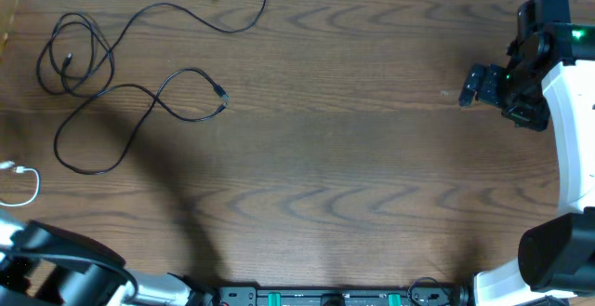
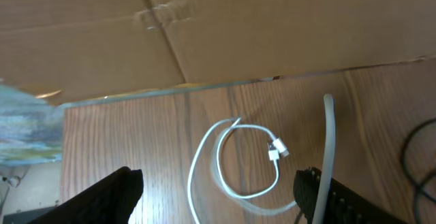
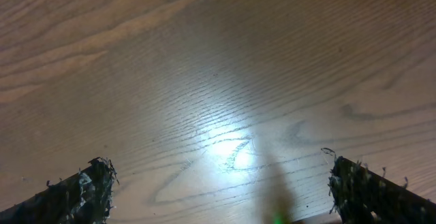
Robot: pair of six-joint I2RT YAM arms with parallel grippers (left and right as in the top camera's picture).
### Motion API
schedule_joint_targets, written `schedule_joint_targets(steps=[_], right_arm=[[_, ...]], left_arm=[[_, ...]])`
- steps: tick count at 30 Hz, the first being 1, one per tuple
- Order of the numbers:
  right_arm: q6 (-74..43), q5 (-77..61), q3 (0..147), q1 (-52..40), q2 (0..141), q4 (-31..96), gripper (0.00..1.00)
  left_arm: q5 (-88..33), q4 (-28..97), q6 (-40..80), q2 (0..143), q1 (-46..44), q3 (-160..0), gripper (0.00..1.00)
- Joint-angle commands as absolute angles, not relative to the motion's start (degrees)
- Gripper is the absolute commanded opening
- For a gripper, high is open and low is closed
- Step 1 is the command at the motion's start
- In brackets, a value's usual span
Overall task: Untangle cables
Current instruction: 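Lower the white cable at the bottom-left corner and open the left gripper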
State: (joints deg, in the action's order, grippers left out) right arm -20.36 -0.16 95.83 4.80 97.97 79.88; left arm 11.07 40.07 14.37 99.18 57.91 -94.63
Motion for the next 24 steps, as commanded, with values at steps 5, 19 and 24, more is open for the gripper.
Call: schedule_joint_targets(steps=[5,19,24], right_arm=[[-20.1,0.5,96.7,4.9,97.7,79.9,0.99],[-20.1,0.5,96.7,5.2,97.7,79.9,0.99],[-20.1,0.5,96.7,5.2,97.7,79.9,0.99]], left_arm=[[11.0,44.2,15.6,101.0,57.7,-92.7,0.72],[11.1,42.0,15.1,118.2,58.0,-91.7,0.69],[11.2,41.6,14.8,118.9,58.1,-91.8,0.69]])
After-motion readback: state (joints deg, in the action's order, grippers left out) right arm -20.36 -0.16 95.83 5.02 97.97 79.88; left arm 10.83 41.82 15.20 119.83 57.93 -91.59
